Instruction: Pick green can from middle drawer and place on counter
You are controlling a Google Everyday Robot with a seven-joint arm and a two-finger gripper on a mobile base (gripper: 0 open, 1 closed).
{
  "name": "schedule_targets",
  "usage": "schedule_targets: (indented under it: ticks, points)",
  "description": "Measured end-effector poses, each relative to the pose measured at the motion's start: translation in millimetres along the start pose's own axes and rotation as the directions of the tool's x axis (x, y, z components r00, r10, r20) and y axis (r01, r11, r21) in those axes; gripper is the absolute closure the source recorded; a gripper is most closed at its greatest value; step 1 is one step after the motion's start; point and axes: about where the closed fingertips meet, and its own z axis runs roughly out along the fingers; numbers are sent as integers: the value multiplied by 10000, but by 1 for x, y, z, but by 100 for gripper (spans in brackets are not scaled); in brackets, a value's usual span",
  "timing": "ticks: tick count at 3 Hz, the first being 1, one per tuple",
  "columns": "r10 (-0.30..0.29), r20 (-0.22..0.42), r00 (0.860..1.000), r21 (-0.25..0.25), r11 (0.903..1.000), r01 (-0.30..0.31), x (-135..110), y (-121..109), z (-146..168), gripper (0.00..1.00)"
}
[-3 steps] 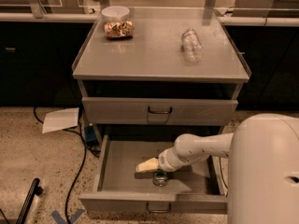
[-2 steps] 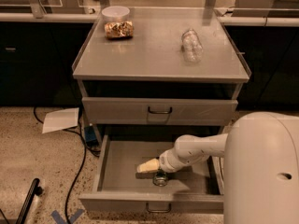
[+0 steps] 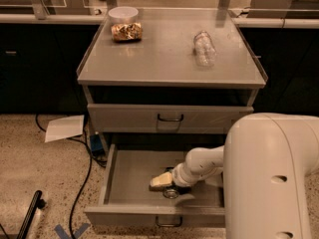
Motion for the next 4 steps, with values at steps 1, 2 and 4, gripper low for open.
schedule_targets:
  ticks: [1,2,4]
  points:
    - [194,-46,9998,281,9994,-192,2,-8,6,0]
    - [304,-133,9995,304,9991,-300,2,-12,11,0]
    - [306,-136,9994,303,9991,-301,2,-12,11,42]
